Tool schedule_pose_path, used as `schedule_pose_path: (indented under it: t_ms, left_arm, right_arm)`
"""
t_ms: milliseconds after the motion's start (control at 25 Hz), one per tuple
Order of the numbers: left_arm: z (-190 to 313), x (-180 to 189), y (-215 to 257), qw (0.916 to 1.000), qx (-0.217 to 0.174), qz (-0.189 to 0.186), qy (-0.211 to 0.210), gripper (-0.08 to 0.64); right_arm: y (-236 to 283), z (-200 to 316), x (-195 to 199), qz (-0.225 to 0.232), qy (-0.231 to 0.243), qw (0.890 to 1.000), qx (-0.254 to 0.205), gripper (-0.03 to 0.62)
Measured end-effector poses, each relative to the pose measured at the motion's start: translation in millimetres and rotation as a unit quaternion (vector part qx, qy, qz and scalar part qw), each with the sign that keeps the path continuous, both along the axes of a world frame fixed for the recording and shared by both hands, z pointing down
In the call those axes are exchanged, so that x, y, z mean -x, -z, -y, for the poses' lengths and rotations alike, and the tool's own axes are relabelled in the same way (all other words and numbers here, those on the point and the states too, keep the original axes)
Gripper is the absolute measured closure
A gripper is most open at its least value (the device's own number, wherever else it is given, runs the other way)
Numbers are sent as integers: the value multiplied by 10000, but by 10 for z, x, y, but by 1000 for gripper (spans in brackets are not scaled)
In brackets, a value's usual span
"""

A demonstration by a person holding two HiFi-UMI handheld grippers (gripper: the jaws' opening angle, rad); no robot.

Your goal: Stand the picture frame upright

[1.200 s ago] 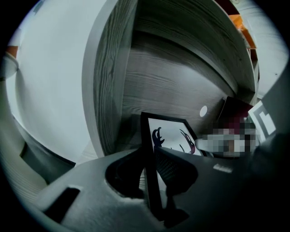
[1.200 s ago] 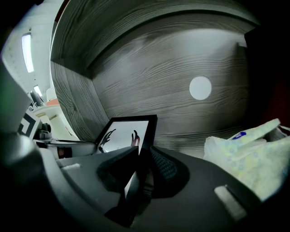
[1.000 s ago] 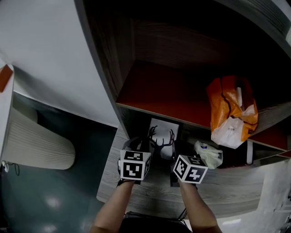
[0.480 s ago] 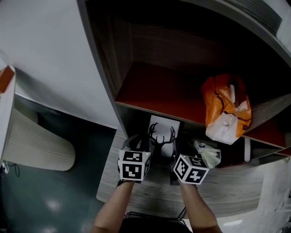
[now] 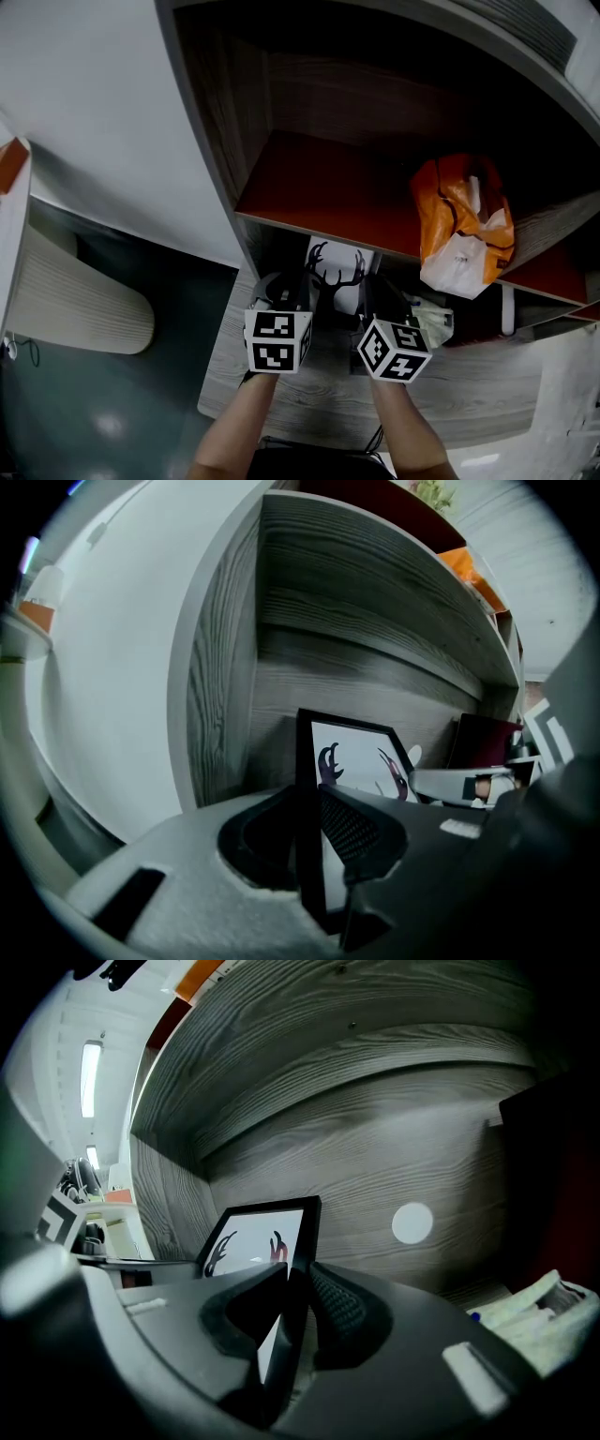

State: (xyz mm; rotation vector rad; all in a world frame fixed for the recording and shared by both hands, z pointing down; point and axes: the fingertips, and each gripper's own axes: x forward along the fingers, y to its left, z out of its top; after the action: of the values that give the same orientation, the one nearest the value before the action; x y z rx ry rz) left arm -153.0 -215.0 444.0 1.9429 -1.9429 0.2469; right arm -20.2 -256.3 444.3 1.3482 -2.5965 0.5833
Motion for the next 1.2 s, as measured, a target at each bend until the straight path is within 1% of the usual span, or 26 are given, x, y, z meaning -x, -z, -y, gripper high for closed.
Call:
schedule_pose_path:
  t_ms: [240, 360, 600, 1200]
  left_arm:
    - [73, 41, 54, 9997, -229, -37, 80, 494]
    - [111, 48, 43, 9996, -268, -27, 93, 495]
    - [186, 44, -8, 9997, -216, 38, 73, 495]
    - [397, 79, -63, 9996, -206, 168, 77, 494]
  right_arm:
    - [116, 90, 47, -10, -6, 9996, -295, 520]
    - [119, 127, 58, -30, -23, 9992, -395, 520]
    - [89, 203, 50, -4, -77, 9991, -420, 522]
    - [42, 365, 88, -22, -32, 9989, -470, 522]
